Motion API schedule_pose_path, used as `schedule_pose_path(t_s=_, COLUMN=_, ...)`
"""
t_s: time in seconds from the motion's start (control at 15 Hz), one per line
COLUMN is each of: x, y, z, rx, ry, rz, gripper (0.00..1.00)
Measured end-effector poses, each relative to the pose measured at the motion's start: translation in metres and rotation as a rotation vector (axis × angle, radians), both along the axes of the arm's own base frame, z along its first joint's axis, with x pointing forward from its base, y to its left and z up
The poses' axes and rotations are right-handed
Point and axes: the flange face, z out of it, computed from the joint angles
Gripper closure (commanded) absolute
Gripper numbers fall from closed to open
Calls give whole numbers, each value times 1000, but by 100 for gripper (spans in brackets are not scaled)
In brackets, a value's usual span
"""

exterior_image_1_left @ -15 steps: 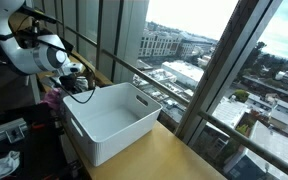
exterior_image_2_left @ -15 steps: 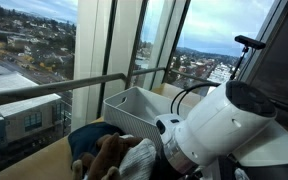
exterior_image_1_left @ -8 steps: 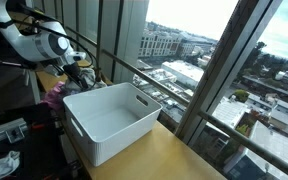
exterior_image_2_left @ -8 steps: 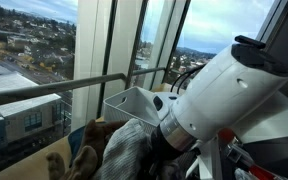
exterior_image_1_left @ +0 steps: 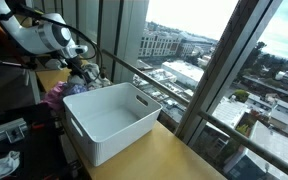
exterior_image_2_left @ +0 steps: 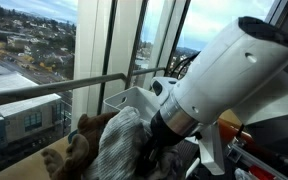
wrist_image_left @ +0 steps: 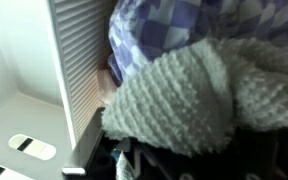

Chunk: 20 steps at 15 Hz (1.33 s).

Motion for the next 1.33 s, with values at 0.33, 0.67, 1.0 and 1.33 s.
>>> schedule_pose_path(t_s=0.33, x=-1, y=-3, z=6, rx=-5, ry=8, rz=19, gripper=96)
schedule_pose_path(t_s=0.67, x=-4, y=-5, z=39, rx=-38, ry=-10, rz=17, gripper=96)
schedule_pose_path(t_s=1.0, x=-11, y=-6, z=72, rx=-37, ry=-21, rz=-1, gripper=96)
schedule_pose_path(t_s=1.33, x=-20, y=-13, z=100, rx=-37, ry=-46, rz=-18, gripper=96)
